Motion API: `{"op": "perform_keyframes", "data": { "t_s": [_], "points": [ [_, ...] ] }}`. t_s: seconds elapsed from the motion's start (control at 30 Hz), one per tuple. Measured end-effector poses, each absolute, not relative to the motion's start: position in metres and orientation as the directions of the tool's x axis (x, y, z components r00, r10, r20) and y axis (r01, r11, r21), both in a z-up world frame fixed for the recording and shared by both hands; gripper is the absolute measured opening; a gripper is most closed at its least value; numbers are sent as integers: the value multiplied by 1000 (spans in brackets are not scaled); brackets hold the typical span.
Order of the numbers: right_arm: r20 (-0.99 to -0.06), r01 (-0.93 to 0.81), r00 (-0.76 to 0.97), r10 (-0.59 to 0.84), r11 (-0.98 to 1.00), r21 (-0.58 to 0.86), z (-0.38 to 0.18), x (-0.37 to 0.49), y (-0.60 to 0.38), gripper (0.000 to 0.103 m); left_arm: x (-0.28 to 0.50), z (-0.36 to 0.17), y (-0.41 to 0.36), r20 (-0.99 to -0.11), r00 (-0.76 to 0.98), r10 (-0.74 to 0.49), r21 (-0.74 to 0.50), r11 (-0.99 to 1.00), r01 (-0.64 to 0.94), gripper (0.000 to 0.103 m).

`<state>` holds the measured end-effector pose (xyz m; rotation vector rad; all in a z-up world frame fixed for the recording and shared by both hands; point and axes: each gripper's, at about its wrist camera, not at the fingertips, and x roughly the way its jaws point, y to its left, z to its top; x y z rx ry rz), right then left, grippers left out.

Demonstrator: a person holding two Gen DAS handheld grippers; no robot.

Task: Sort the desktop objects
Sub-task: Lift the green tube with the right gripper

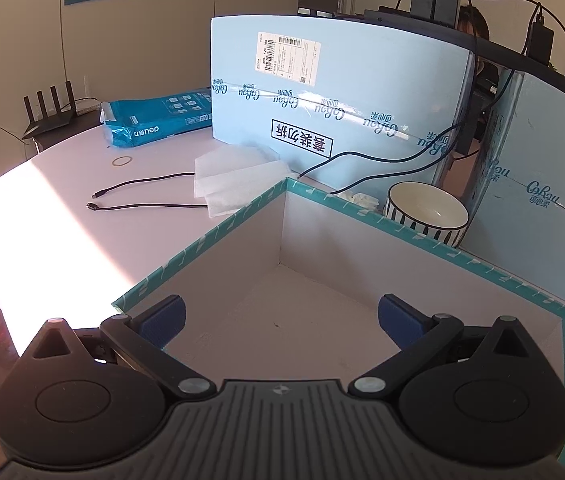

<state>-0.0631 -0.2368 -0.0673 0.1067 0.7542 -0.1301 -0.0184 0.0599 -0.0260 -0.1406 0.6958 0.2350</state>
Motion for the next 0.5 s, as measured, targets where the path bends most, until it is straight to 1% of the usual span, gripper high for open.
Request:
{"op": "perform_keyframes", "data": {
  "t_s": [0.5],
  "points": [
    [-640, 129, 766, -61, 990, 60, -46, -65, -238, 33, -17, -27, 57, -654, 738, 164, -48, 965, -257, 103]
  ]
}}
